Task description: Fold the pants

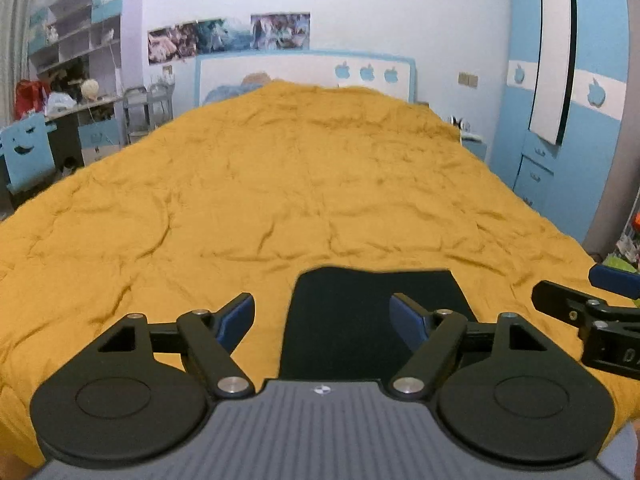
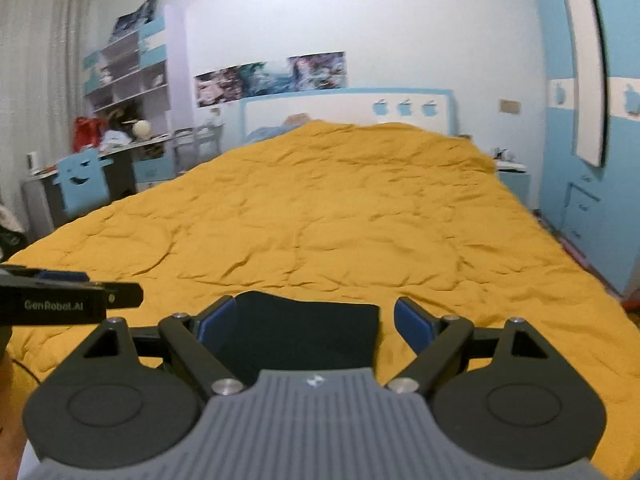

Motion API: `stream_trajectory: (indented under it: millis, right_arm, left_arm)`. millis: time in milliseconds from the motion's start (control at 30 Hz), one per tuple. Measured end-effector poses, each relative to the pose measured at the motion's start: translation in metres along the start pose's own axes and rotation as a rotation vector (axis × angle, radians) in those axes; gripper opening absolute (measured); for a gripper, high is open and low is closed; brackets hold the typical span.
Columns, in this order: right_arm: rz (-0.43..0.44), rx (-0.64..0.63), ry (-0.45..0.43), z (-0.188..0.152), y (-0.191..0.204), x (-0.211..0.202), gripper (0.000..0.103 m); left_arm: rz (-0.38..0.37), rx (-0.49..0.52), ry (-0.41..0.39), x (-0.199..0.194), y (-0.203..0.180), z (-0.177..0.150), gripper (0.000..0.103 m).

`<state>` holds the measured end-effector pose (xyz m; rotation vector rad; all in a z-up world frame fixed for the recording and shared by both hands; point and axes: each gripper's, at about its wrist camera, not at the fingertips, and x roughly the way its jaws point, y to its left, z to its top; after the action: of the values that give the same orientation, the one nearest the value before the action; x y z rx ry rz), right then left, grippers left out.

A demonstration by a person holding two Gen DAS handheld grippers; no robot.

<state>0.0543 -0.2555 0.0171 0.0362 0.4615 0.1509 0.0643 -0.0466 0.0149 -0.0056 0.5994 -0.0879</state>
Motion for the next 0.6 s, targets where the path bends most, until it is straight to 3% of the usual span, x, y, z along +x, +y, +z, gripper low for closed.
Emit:
stream_trajectory:
  millis: [267, 600]
  right_arm:
    - [0.019, -0.008, 0.21, -0.03, 0.01, 0.014, 0.082]
    - [0.007, -0.012, 0.314, -0.05, 0.017, 0.021, 0.082]
  left_arm:
    - [0.023, 0.012, 0.167, 0.015, -0.007, -0.026, 0.09]
    - [0.04, 0.029, 0.259, 0.013, -0.007, -0.045, 0.09]
